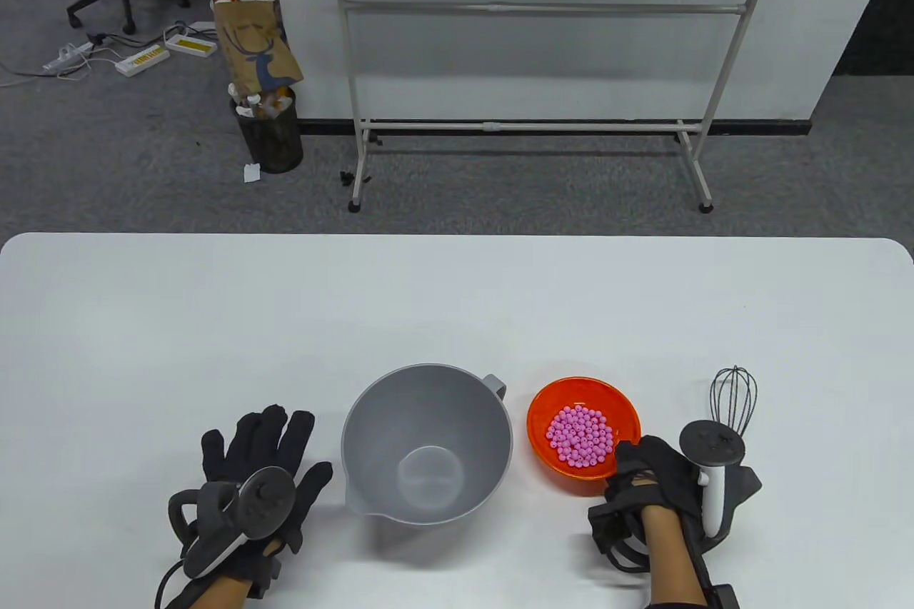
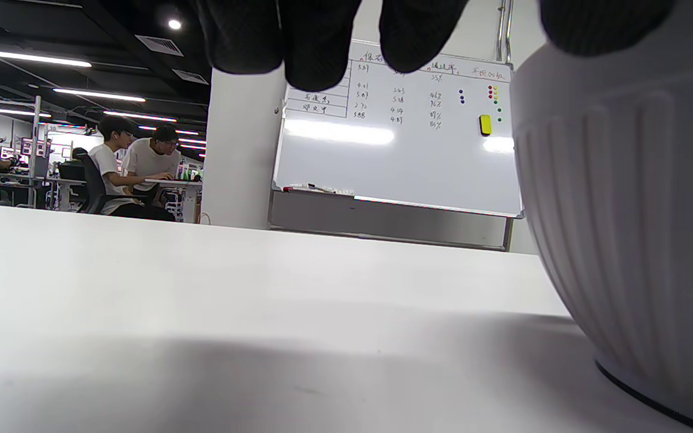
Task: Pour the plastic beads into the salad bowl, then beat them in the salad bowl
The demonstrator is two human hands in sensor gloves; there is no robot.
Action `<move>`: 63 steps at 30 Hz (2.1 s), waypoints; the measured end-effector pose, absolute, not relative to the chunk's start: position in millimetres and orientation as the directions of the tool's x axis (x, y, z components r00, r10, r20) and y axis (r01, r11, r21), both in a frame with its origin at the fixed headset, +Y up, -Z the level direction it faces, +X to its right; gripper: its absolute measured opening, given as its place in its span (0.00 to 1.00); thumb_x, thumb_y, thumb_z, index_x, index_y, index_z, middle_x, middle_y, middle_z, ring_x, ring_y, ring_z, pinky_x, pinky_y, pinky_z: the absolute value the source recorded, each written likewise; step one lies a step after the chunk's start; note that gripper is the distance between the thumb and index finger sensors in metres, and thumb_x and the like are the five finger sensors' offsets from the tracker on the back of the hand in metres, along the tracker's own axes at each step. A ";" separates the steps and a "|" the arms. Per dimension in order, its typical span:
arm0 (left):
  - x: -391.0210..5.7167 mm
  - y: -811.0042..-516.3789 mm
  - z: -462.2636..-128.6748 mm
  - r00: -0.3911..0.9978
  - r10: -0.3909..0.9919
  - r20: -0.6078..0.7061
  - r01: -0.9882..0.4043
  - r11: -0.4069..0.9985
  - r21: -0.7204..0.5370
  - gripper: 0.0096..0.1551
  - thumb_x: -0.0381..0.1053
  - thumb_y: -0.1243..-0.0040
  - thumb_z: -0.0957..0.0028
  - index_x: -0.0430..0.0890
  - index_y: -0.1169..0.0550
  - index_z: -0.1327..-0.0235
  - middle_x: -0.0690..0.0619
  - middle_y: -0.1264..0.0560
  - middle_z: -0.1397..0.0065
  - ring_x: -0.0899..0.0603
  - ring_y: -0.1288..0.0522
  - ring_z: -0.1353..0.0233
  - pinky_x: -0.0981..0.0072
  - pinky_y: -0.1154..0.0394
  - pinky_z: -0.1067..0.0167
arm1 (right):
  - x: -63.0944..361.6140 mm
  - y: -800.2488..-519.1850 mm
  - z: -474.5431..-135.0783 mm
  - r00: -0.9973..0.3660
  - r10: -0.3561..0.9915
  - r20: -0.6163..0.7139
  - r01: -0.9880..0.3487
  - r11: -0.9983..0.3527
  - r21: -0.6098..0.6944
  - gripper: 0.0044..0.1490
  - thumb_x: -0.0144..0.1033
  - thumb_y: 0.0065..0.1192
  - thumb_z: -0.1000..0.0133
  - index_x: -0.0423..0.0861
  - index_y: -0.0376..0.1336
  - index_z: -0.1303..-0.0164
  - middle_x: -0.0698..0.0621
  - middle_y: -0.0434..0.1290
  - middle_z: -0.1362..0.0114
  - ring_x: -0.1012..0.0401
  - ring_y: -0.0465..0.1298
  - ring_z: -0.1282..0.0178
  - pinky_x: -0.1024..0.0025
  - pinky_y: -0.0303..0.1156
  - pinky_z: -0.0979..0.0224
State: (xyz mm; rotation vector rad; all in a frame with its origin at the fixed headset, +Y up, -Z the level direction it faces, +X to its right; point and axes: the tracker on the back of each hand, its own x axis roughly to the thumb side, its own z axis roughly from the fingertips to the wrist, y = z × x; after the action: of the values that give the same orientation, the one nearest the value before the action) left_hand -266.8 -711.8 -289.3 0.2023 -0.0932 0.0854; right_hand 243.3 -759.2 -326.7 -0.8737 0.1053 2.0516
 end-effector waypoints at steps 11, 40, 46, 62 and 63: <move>-265.2 -712.5 -289.5 0.993 0.068 0.099 -0.085 0.979 0.184 0.44 0.75 0.51 0.49 0.60 0.39 0.20 0.46 0.39 0.12 0.34 0.38 0.15 0.23 0.52 0.28 | 224.2 -665.2 -314.3 -0.476 0.744 -0.469 -0.668 -0.652 -0.359 0.33 0.45 0.71 0.50 0.37 0.70 0.41 0.47 0.86 0.62 0.61 0.89 0.79 0.63 0.82 0.64; -264.0 -711.5 -289.4 0.991 0.070 0.118 -0.090 0.980 0.178 0.44 0.75 0.50 0.49 0.59 0.39 0.20 0.46 0.38 0.12 0.34 0.38 0.15 0.23 0.52 0.28 | -23.5 -612.4 -265.9 -0.928 -0.370 -0.043 0.284 -0.628 -0.724 0.31 0.45 0.73 0.50 0.43 0.71 0.41 0.50 0.87 0.59 0.58 0.89 0.77 0.61 0.81 0.60; -263.7 -712.1 -289.5 0.990 0.069 0.120 -0.090 0.980 0.180 0.44 0.75 0.50 0.49 0.59 0.39 0.20 0.46 0.38 0.12 0.34 0.37 0.15 0.23 0.52 0.28 | -18.2 -605.9 -265.1 -0.940 -0.337 -0.046 0.266 -0.643 -0.718 0.31 0.46 0.73 0.50 0.43 0.71 0.41 0.50 0.87 0.59 0.58 0.89 0.76 0.61 0.81 0.60; -262.7 -712.3 -288.5 0.990 0.065 0.123 -0.086 0.981 0.176 0.44 0.75 0.50 0.49 0.59 0.39 0.20 0.46 0.38 0.12 0.34 0.37 0.15 0.24 0.51 0.28 | 136.1 -606.6 -301.2 -0.698 0.661 -0.276 -0.589 -0.749 -0.303 0.32 0.46 0.72 0.50 0.41 0.70 0.40 0.50 0.86 0.61 0.61 0.89 0.79 0.64 0.82 0.63; -262.7 -712.1 -288.4 0.990 0.063 0.123 -0.084 0.981 0.177 0.44 0.75 0.50 0.50 0.59 0.39 0.20 0.46 0.38 0.12 0.34 0.37 0.15 0.24 0.51 0.28 | 150.7 -614.1 -301.7 -0.654 0.691 -0.309 -0.619 -0.723 -0.307 0.32 0.46 0.72 0.50 0.41 0.70 0.40 0.50 0.86 0.61 0.61 0.89 0.78 0.64 0.82 0.62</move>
State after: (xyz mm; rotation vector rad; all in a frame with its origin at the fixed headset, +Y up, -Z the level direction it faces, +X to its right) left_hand -262.7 -712.1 -288.4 0.1832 -0.1168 0.0741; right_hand 150.7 -614.1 -301.7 -0.5291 -0.2252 2.3313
